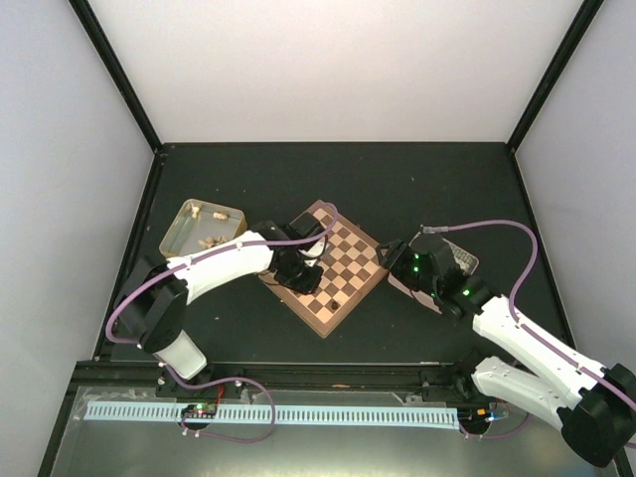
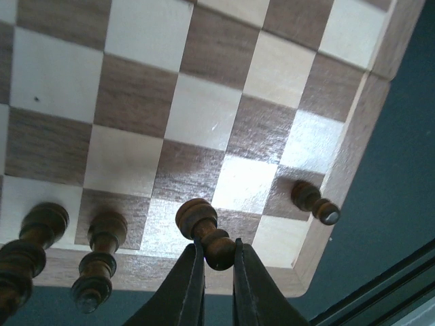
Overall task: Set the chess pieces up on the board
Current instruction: Place the chess piece on the chessboard.
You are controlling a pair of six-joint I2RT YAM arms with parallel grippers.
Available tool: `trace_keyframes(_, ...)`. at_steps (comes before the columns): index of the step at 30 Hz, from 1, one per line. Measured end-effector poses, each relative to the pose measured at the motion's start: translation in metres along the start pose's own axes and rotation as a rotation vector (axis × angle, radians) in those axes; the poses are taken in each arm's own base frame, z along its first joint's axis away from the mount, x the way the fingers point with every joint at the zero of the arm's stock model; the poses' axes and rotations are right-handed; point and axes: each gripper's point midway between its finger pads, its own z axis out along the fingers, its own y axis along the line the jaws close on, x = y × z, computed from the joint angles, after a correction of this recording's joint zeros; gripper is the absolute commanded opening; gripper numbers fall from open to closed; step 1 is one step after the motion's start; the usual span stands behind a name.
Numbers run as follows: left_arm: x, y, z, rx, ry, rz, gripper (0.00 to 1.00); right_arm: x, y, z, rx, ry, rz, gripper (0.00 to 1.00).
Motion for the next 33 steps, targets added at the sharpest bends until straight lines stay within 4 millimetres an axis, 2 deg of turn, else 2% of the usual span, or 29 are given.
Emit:
trace_keyframes(4, 0.009, -0.002, 0.006, 0.004, 0.058, 0.005, 0.01, -0.002, -0.005, 0.000, 0.024, -0.013, -0.024, 0.63)
trace_keyframes(12, 0.010, -0.020, 0.012, 0.031, 0.099, 0.066, 0.03, -0.003, -0.009, 0.000, 0.042, -0.024, -0.042, 0.63)
trace_keyframes(25, 0.012, -0.016, 0.031, 0.018, 0.153, 0.074, 0.05, -0.007, -0.012, -0.004, 0.056, -0.042, -0.045, 0.63)
trace_keyframes(30, 0.010, -0.020, 0.033, 0.034, 0.153, 0.075, 0.10, -0.007, -0.013, -0.004, 0.060, -0.044, -0.045, 0.63)
trace_keyframes(33, 0.010, -0.020, 0.033, 0.036, 0.153, 0.075, 0.18, -0.007, -0.014, -0.004, 0.062, -0.043, -0.046, 0.63)
